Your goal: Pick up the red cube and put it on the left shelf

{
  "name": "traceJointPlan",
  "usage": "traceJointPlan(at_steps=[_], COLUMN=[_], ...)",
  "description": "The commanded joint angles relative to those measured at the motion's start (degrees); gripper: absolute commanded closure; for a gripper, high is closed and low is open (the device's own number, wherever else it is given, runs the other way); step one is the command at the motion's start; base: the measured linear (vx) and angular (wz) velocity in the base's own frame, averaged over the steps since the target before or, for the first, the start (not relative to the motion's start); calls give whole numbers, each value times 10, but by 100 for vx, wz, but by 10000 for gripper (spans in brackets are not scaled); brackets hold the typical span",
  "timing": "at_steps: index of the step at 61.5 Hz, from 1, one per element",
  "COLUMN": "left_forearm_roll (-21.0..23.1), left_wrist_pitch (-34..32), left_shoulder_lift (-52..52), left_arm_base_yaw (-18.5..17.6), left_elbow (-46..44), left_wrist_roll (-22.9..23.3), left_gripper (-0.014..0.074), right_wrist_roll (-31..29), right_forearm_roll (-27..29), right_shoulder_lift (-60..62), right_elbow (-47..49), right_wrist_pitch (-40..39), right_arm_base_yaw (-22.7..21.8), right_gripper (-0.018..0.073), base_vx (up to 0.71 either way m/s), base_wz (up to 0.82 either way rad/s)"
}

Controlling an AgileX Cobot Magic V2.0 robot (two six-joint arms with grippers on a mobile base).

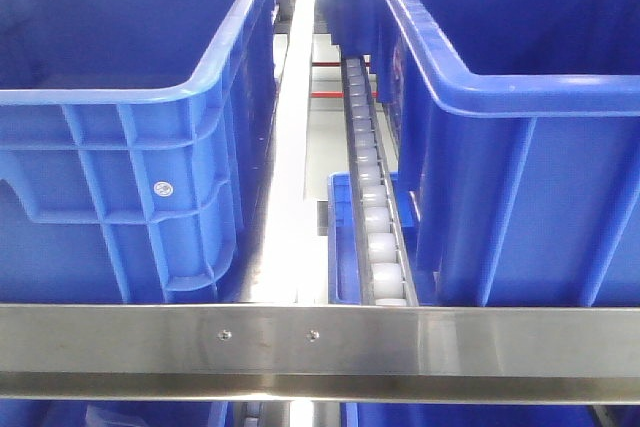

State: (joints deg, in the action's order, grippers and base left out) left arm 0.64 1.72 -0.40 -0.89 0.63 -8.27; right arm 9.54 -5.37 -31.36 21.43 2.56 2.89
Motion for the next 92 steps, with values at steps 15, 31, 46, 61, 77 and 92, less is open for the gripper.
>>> traceJointPlan(at_steps=[15, 31, 46, 61, 77, 92], left_forearm_roll=[3, 3, 3, 3, 3, 3], left_wrist_pitch=[-52, -52, -52, -52, -52, -52], left_shoulder_lift=[4, 4, 4, 4, 4, 4], left_arm_base_yaw=[-3, -3, -3, -3, -3, -3], left_elbow=[13, 13, 13, 13, 13, 13], left_wrist_roll=[0, 0, 0, 0, 0, 0], left_gripper=[491, 491, 491, 491, 491, 491], right_wrist_roll=[-2, -2, -11, -11, -11, -11], right_forearm_roll=[-8, -8, -14, -14, -14, -14], right_shoulder_lift=[13, 71, 210, 314, 330, 330], right_elbow=[15, -23, -132, -217, -217, -217], right_wrist_pitch=[-53, -83, -79, -53, -29, -26], right_arm_base_yaw=[-4, -5, -5, -5, -5, -5], right_gripper=[502, 502, 502, 502, 502, 502], base_vx=[0, 0, 0, 0, 0, 0], base_wz=[0, 0, 0, 0, 0, 0])
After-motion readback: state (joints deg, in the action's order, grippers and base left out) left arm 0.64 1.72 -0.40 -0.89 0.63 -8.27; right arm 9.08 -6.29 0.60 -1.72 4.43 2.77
